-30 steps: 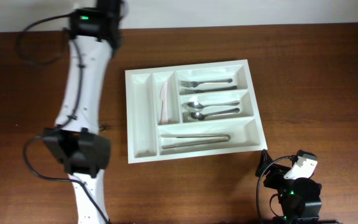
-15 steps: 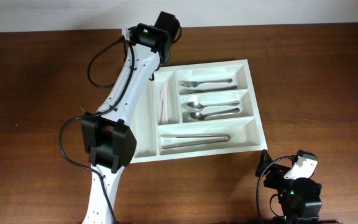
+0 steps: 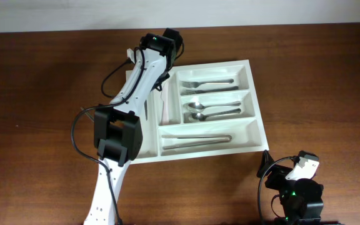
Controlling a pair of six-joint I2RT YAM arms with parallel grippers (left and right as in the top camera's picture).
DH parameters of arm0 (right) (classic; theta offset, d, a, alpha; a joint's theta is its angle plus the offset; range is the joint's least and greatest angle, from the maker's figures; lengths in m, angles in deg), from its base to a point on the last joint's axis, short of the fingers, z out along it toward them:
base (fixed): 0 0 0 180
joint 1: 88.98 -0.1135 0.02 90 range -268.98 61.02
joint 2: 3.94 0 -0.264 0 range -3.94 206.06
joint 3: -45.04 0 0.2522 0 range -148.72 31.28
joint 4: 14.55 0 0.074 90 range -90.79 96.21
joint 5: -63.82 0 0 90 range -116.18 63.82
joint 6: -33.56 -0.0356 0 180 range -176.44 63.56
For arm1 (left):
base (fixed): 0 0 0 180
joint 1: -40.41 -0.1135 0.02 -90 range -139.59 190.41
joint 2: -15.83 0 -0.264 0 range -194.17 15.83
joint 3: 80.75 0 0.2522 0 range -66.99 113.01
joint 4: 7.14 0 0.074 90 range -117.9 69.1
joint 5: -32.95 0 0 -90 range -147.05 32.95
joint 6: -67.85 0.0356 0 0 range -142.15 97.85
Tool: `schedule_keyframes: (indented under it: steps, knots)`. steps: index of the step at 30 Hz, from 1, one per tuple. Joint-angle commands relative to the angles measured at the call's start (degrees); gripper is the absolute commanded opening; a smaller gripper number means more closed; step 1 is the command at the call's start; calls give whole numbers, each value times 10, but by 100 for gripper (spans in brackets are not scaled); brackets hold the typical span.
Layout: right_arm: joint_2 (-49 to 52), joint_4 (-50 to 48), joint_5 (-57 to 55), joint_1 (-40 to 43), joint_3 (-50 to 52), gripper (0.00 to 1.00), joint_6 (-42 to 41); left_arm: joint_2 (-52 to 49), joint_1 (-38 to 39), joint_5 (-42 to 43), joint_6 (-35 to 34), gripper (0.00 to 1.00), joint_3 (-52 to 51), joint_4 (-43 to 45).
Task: Pack container
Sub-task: 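Carry the spoon into the tray's left compartment and open the left gripper, then move the left gripper back over the small spoon on the table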
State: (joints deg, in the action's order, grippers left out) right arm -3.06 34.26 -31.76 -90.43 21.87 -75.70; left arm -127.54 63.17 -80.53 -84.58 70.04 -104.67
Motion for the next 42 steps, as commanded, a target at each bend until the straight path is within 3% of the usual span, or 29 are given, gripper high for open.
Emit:
schedule_keyframes:
  steps: [1, 2, 4, 5, 12, 15, 20, 23, 28, 30, 34, 39, 42]
  knots:
    - [-7, -2, -11, 5, 5, 99, 1, 0, 4, 12, -11, 19, 6, -7]
    - [-7, -2, -11, 5, 5, 99, 1, 0, 4, 12, -4, 54, 15, -10]
    - [-7, -2, -11, 5, 5, 99, 1, 3, 2, 7, 13, 95, 35, -18]
    - [-7, -2, -11, 5, 5, 99, 1, 4, 2, -2, 15, 99, 47, -27]
    - [-7, -2, -11, 5, 5, 99, 1, 30, 2, -144, 47, 99, 193, -130]
    - [-7, -2, -11, 5, 5, 99, 1, 57, 0, -214, 174, 99, 238, -129]
    - [-7, -2, -11, 5, 5, 98, 1, 86, -29, -268, 280, 99, 248, -129]
    - [-7, -2, -11, 5, 5, 99, 1, 87, -68, -219, 332, 99, 246, -129]
    - [-7, -2, -11, 5, 5, 99, 1, 87, -160, -28, 383, 100, 233, -129]
    - [-7, -2, -11, 5, 5, 99, 1, 87, -200, 78, 454, 94, 232, -129]
    - [-7, -2, -11, 5, 5, 99, 1, 87, -241, 214, 608, 93, 232, -129]
    - [-7, -2, -11, 5, 5, 99, 1, 116, -272, 231, 667, 93, 232, -129]
    - [-7, -2, -11, 5, 5, 99, 1, 158, -273, 188, 669, 93, 232, -129]
